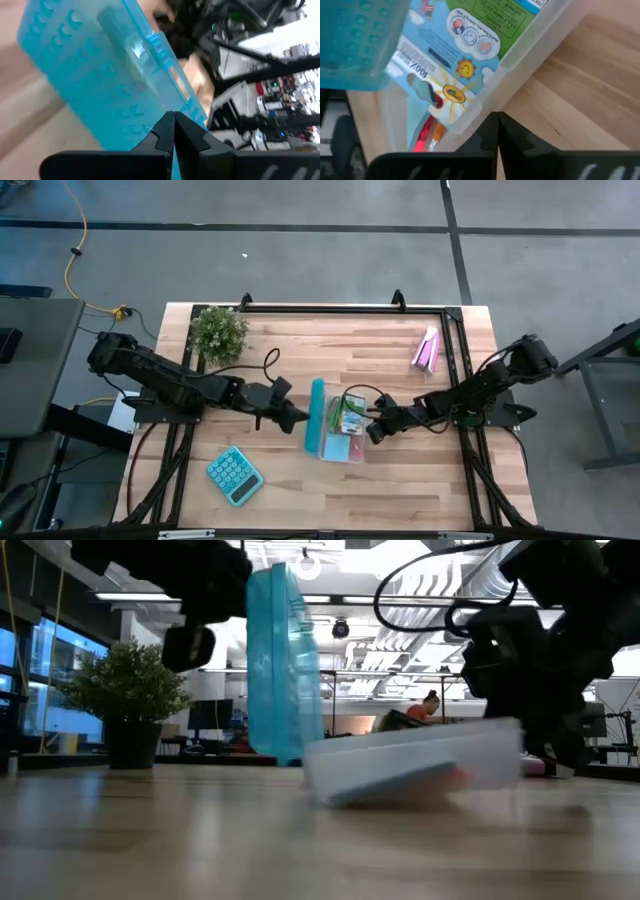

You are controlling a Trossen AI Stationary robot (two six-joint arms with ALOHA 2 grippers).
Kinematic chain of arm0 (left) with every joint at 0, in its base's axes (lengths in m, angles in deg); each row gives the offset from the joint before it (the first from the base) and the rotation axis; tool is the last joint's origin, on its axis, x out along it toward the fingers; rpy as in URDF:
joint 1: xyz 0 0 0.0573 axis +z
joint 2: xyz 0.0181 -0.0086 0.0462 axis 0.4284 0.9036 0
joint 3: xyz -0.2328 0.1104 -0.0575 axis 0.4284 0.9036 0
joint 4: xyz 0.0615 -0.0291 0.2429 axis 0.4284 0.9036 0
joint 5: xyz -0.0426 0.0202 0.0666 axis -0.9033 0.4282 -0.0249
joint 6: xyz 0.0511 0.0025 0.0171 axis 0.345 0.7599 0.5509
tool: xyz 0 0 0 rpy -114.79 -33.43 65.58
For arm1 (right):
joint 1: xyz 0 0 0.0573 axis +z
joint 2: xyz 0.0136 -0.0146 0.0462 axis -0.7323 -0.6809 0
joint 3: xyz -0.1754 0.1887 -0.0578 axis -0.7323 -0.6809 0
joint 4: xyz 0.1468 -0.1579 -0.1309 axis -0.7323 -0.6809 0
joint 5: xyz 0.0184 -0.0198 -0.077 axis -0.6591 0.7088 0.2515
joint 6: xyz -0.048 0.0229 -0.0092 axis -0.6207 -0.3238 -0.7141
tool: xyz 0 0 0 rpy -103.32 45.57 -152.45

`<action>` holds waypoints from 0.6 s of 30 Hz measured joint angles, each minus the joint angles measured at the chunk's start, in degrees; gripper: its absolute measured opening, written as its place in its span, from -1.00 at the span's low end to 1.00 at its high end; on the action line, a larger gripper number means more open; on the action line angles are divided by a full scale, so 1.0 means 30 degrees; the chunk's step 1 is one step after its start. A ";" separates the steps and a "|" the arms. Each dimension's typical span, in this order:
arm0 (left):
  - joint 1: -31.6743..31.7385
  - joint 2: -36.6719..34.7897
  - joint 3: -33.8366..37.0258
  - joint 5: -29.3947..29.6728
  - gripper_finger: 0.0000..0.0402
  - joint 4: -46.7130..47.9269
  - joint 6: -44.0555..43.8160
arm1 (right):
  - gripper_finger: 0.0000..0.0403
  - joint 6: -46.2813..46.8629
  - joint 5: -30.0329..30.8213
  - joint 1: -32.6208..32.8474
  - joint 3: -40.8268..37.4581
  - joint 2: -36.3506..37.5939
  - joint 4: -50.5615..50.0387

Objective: Pack school essentials
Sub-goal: Close the blue supply box

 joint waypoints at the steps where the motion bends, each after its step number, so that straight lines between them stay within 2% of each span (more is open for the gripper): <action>1: 0.0025 0.0069 -0.0016 0.0406 -1.00 -0.0378 0.0328 | -1.00 -0.0007 0.0132 -0.0006 0.0016 0.0000 0.0193; 5: 0.0338 0.0077 -0.0220 0.1517 -1.00 -0.0636 0.1437 | -1.00 -0.0007 0.0459 -0.0079 0.0020 0.0000 0.0680; 11: 0.0653 0.1000 -0.0213 0.1657 -1.00 -0.0586 0.1506 | -1.00 -0.0007 0.0493 -0.0596 0.0020 -0.0022 0.1045; 18: 0.0496 0.3765 -0.0198 0.0270 -1.00 -0.2796 0.0706 | -1.00 -0.0233 0.0523 -0.1086 0.0020 -0.0036 0.1301</action>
